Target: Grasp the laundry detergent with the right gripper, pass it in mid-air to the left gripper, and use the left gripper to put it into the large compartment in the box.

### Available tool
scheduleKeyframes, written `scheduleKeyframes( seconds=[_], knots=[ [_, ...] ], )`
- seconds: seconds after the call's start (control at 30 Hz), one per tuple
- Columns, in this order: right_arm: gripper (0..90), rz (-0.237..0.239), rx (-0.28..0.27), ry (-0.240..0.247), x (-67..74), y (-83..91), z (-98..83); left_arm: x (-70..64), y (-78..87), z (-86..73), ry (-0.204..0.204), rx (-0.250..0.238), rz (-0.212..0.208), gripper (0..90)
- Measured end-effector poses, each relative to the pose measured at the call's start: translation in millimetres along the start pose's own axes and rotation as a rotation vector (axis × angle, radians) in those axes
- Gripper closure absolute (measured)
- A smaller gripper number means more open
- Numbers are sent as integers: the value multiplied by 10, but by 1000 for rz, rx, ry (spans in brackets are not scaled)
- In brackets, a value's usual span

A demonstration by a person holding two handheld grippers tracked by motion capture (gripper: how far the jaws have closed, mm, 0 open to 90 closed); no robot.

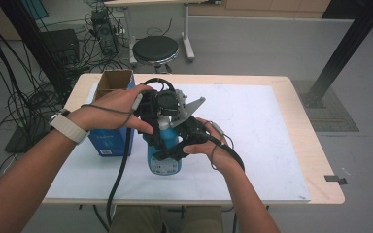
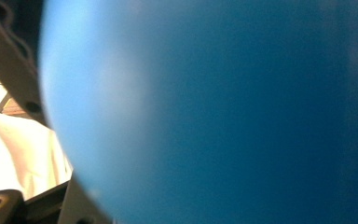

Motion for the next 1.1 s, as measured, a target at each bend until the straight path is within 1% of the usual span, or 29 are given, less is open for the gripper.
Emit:
scheduleKeyframes(
  seconds=[0.13,0.2,0.23,0.3,0.33,0.37,0.5,0.53,0.57,0.63,0.83,0.9,1.1],
  knots=[
    [433,-1,-3,4,-1,3,3,10,-5,1,-14,3,4,150],
    [433,-1,-3,4,-2,4,3,4,-20,1,-7,2,-3,150],
    [433,14,-6,-4,7,6,4,1,-27,2,-2,-1,-3,152],
    [433,14,-5,-3,7,8,5,5,-31,0,-4,1,-6,153],
    [433,1,-2,4,-2,6,3,8,-35,0,-5,-1,-4,156],
    [433,13,-4,-2,7,9,5,9,-37,0,-4,-2,-4,158],
    [433,12,-3,-2,8,14,8,8,-39,6,-5,-4,-8,175],
    [433,12,-3,-2,8,15,8,19,-36,7,-17,-4,-2,182],
    [433,10,-3,-2,10,16,9,19,-36,8,-18,-5,-3,188],
    [433,14,-5,-3,10,17,10,11,-43,9,-8,-8,-10,197],
    [433,13,-7,4,10,16,18,14,-54,6,-14,-6,-15,233],
    [433,14,-7,2,9,15,18,8,-61,2,-5,-9,-22,236],
    [433,15,-2,1,10,3,13,14,-75,0,-13,-2,-34,259]
  ],
)
Point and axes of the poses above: each handheld gripper's, and its own axes: y roughly backward along the jaws, z roughly out of its top, x roughly to its left, the point moved 2 cm from there along -y, roughly forward along the jaws, and after that the axes turned 11 degrees about x, right-handed, at the moved point
